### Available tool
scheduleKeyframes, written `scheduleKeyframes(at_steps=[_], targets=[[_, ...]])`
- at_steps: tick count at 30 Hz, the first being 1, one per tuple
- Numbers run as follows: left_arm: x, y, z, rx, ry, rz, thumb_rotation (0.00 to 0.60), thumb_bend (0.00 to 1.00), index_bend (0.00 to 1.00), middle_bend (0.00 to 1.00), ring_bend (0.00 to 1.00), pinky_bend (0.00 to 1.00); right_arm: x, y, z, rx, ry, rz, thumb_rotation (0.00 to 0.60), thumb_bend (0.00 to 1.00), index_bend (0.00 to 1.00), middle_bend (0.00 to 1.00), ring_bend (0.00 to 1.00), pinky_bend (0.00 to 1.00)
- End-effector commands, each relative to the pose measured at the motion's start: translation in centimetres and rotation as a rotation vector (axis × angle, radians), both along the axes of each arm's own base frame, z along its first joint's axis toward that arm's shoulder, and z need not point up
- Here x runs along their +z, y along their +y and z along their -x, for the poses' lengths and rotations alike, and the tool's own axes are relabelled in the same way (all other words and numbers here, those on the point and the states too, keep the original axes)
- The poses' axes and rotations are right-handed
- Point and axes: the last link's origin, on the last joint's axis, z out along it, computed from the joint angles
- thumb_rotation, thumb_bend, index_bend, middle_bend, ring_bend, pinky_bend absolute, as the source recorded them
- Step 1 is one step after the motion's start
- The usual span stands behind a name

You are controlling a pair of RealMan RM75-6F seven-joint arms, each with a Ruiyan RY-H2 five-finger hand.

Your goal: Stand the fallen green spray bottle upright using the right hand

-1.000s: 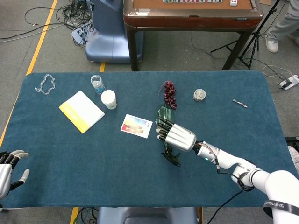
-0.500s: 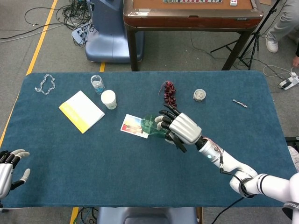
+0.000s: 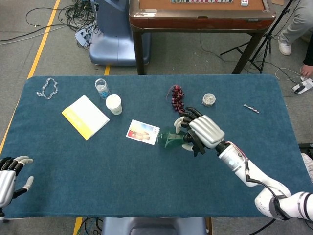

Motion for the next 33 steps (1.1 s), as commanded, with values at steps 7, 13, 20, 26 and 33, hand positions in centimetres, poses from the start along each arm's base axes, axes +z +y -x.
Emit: scheduleKeyframes(at_steps=[7,13,20,26,33], targets=[[-0.2,0.2,-0.1,-0.005,-0.001,0.006,0.600,0.36,0.32,0.26,0.24,0.15,1.0,0.1,-0.6,-0.148,0.020,-0.100,0.600,0.43,0.69,0.33,0.17,0.09],[-0.2,0.1,-0.1,-0.001,0.002,0.007,0.600,0.36,0.32,0.26,0.24,0.15,-0.3,-0.6,-0.5,-0.188,0.040,-0.152,0.600,0.43,0.69,0.33,0.17,0.09],[-0.2,0.0,0.1,0.006,0.003,0.008,0.600,0.36,0.32,0.26,0.24,0.15,-1.4,-1.2,-0.5,-0.210,0.043,-0.172,0.600,0.42,0.69,0.32,0.17,0.09],[-0.1,0.0,-0.1,-0.010,-0.001,0.007,0.600,0.36,0.32,0.26,0.24,0.15,-1.8,-1.4,-0.3,-0.225,0.038,-0.181,0.600,0.36,0.66,0.27,0.17,0.09],[-0.1,0.1,-0.2,-0.016,-0.005,0.009,0.600,0.36,0.32,0.26,0.24,0.15,-1.9,-1.4,-0.1,-0.228,0.036,-0.186,0.600,0.14,0.49,0.22,0.14,0.09]])
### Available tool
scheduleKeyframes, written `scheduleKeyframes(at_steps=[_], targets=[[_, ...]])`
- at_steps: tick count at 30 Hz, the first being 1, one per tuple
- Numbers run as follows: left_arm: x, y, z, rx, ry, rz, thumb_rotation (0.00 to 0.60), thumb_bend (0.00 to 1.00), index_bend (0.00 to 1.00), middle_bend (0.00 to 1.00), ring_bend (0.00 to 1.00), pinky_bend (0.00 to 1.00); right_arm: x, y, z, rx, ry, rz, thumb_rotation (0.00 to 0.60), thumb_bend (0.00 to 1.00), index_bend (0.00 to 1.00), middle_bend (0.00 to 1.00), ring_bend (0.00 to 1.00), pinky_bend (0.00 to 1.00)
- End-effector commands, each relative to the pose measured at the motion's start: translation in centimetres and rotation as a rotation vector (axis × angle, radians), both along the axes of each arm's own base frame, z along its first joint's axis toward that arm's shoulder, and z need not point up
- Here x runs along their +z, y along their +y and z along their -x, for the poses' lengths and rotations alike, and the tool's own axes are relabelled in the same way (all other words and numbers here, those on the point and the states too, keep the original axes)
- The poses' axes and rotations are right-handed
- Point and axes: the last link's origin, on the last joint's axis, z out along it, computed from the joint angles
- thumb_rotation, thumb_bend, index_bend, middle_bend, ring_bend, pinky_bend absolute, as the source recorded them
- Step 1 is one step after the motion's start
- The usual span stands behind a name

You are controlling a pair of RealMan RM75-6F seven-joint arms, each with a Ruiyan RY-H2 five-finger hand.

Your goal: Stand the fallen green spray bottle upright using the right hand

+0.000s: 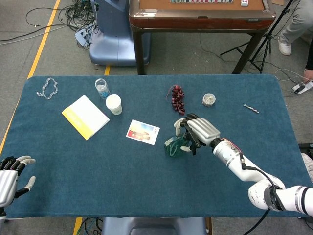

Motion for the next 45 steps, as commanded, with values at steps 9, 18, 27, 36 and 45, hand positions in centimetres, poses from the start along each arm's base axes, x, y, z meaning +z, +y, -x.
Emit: scheduleKeyframes(at_steps=[9,18,27,36,45], targets=[[0.0,0.1,-0.1,-0.002,0.004,0.002,0.600,0.36,0.32,0.26,0.24,0.14,-0.3,-0.1,0.8,-0.024,-0.029,0.004,0.600,0.04,0.35,0.17,0.10,0.09],[-0.1,0.2,-0.3,-0.007,0.006,0.005,0.600,0.36,0.32,0.26,0.24,0.14,-0.4,-0.2,1.2,-0.038,-0.050,-0.003,0.600,0.00,0.25,0.14,0.07,0.09],[-0.1,0.3,-0.3,-0.004,0.010,0.007,0.600,0.36,0.32,0.26,0.24,0.14,-0.7,-0.2,1.8,-0.056,-0.079,-0.011,0.600,0.00,0.20,0.12,0.06,0.09],[-0.2,0.3,-0.3,-0.004,0.012,0.008,0.600,0.36,0.32,0.26,0.24,0.14,-0.6,-0.1,2.1,-0.054,-0.080,-0.006,0.600,0.00,0.19,0.11,0.05,0.08],[-0.1,0.5,-0.1,-0.002,0.009,-0.002,0.600,0.36,0.32,0.26,0.24,0.14,2.9,2.3,3.9,-0.025,-0.057,0.111,0.600,0.02,0.18,0.11,0.04,0.07]])
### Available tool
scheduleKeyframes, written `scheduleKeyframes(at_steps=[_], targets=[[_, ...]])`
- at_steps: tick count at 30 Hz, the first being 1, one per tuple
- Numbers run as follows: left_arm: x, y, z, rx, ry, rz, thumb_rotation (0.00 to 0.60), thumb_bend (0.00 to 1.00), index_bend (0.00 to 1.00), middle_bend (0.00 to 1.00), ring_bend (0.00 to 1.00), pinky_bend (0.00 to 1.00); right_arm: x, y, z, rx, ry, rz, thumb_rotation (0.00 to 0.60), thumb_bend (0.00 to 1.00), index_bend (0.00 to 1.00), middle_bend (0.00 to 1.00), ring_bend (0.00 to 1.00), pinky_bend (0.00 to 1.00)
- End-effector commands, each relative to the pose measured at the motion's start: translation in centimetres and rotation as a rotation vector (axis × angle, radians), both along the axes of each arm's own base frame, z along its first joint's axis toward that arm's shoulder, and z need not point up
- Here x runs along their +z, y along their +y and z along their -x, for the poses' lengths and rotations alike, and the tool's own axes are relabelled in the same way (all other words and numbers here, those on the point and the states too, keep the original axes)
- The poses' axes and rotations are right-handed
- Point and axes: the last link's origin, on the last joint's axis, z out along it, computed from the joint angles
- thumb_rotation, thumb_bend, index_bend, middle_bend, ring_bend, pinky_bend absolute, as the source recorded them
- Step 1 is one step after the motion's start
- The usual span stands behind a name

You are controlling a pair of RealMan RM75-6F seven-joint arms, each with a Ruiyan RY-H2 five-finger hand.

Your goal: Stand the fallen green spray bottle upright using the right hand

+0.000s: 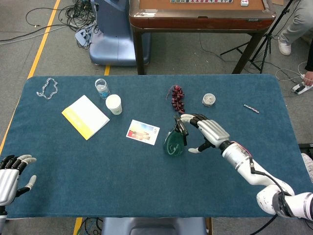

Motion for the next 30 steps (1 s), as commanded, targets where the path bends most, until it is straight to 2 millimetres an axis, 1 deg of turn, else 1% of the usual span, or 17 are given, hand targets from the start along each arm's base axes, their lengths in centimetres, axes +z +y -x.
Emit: scheduleKeyframes(at_steps=[1,6,10,12,17,23,26,30], targets=[[0.0,0.2,0.0,-0.002,0.000,-0.001,0.600,0.36,0.32,0.26,0.24,0.14,2.1,1.6,1.4,0.016,0.035,0.092,0.600,0.03,0.18,0.11,0.04,0.07],[0.0,0.7,-0.2,-0.013,0.000,-0.004,0.600,0.36,0.32,0.26,0.24,0.14,4.4,4.0,3.6,0.057,0.165,0.268,0.600,0.14,0.18,0.15,0.04,0.07],[0.0,1.0,-0.4,-0.023,0.000,-0.002,0.600,0.36,0.32,0.26,0.24,0.14,5.4,6.1,5.1,0.051,0.230,0.350,0.600,0.14,0.18,0.15,0.04,0.07],[-0.1,1.1,-0.5,-0.028,-0.001,-0.001,0.600,0.36,0.32,0.26,0.24,0.14,5.8,7.2,6.2,0.057,0.273,0.414,0.600,0.14,0.18,0.16,0.04,0.07],[-0.4,1.5,-0.7,-0.034,0.003,0.008,0.600,0.36,0.32,0.26,0.24,0.13,5.9,10.2,8.6,0.032,0.328,0.496,0.600,0.14,0.19,0.18,0.04,0.07],[-0.4,1.9,-0.7,-0.028,0.008,0.006,0.600,0.36,0.32,0.26,0.24,0.13,6.2,13.4,10.6,-0.027,0.356,0.511,0.600,0.14,0.19,0.18,0.04,0.07],[-0.4,2.0,-0.7,-0.027,0.006,0.000,0.600,0.36,0.32,0.26,0.24,0.13,6.2,14.8,11.3,-0.064,0.343,0.503,0.600,0.14,0.19,0.18,0.04,0.07],[-0.4,2.0,-0.8,-0.022,-0.001,0.001,0.600,0.36,0.32,0.26,0.24,0.13,6.0,16.2,11.5,-0.075,0.329,0.505,0.600,0.14,0.19,0.18,0.04,0.07]])
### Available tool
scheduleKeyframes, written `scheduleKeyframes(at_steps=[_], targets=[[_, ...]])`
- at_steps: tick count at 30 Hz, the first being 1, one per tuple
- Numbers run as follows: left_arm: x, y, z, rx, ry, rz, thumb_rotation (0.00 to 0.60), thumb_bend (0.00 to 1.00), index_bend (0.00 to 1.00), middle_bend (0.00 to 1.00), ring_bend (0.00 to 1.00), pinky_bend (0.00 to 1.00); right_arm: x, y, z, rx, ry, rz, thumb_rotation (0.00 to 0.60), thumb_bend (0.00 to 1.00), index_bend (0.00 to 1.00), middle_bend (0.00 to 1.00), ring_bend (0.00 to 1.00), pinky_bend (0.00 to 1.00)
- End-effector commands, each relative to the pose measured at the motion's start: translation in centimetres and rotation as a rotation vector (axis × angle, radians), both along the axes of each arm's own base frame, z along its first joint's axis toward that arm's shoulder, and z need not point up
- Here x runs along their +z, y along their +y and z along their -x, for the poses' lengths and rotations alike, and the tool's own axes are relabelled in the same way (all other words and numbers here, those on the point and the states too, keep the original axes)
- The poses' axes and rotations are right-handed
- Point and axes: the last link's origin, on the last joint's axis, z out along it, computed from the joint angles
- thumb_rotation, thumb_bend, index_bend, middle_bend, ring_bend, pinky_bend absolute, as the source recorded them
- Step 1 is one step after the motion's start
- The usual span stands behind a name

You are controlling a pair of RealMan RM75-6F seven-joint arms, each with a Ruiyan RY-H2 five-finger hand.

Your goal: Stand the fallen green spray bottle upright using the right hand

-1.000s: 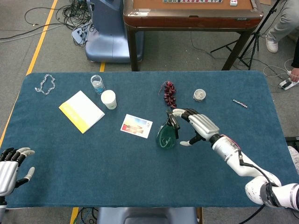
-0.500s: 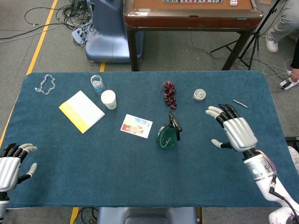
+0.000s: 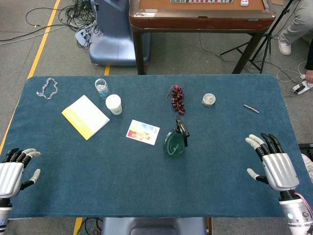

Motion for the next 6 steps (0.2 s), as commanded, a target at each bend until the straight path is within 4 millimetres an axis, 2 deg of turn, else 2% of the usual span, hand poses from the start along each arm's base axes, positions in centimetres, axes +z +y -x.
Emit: scheduleKeyframes(at_steps=[1,6], targets=[[-0.03,0.02,-0.02,0.005,-0.006,0.004,0.600,0.36,0.32,0.26,0.24,0.13,-0.35,1.18,0.08,0.001,-0.017,0.000,0.600,0.14,0.19,0.18,0.04,0.07],[-0.02,0.08,-0.13,0.003,-0.010,0.006,0.600,0.36,0.32,0.26,0.24,0.13,-0.92,2.07,-0.13,0.026,-0.016,-0.005,0.600,0.14,0.19,0.18,0.04,0.07]])
